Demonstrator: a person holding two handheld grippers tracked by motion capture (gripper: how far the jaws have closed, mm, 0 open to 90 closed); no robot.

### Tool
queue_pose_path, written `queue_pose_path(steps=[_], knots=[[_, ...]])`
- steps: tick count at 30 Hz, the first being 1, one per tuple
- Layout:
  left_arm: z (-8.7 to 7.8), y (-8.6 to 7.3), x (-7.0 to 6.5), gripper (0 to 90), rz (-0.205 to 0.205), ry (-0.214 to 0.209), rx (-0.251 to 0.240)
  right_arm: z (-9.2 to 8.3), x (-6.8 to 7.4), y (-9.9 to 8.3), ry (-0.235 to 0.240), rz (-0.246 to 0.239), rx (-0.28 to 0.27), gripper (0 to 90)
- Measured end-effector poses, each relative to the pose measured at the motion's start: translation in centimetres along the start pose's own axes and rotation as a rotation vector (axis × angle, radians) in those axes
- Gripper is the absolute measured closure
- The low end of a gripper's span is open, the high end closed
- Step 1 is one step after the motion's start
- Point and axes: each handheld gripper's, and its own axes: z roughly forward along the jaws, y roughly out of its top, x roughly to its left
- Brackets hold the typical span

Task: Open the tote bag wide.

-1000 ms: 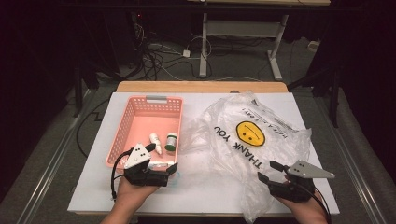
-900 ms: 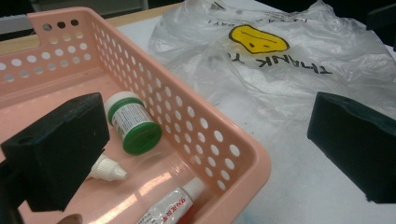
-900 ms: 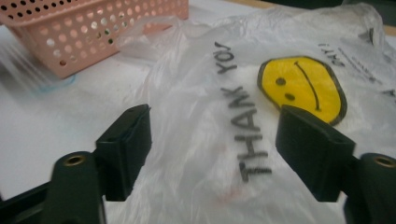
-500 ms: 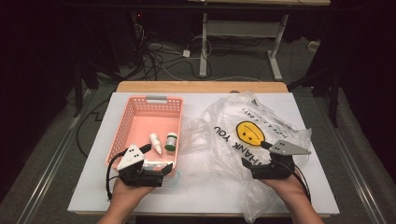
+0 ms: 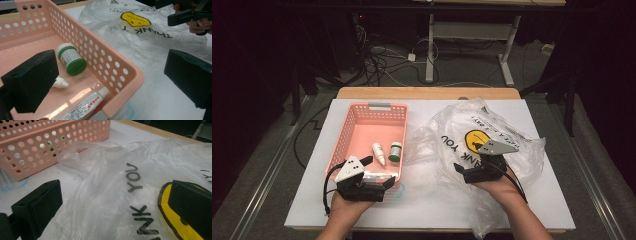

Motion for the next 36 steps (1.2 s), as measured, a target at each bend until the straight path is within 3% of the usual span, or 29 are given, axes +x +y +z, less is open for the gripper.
queue_pose_path(steps=[2, 5, 8, 11, 13, 15, 21, 24, 36], knots=[[0.0, 0.1, -0.3, 0.0, 0.021, 0.011, 0.002, 0.3, 0.1, 0.2, 0.008, 0.001, 0.000, 0.2], [0.0, 0.3, -0.6, 0.0, 0.018, 0.013, 0.002, 0.5, 0.1, 0.4, 0.023, -0.004, -0.007, 0.2], [0.3, 0.4, -1.3, 0.0, 0.035, 0.024, 0.032, 0.8, 0.1, 0.3, 0.046, 0.000, -0.003, 0.2], [0.5, 0.4, -1.3, 0.0, 0.025, 0.035, 0.035, 1.1, 0.3, 0.4, 0.057, 0.009, 0.011, 0.4], [0.6, 0.5, -1.2, 0.0, 0.009, 0.039, 0.010, 1.5, 0.6, 0.2, 0.078, -0.010, 0.039, 5.9], [0.5, 0.4, -1.3, 0.0, 0.022, 0.043, -0.013, 1.7, 0.7, 0.0, 0.108, -0.019, 0.064, 16.3], [0.1, -0.1, -1.4, 0.0, 0.019, 0.027, -0.011, 2.3, 1.1, -1.0, 0.130, -0.045, 0.146, 29.0], [0.1, -0.4, -1.4, 0.0, 0.003, 0.007, -0.012, 2.6, 1.2, -1.4, 0.137, -0.053, 0.171, 33.3], [-0.2, -0.5, -1.9, 0.0, 0.016, 0.006, -0.011, 4.3, 2.6, -2.5, 0.171, -0.111, 0.260, 40.1]])
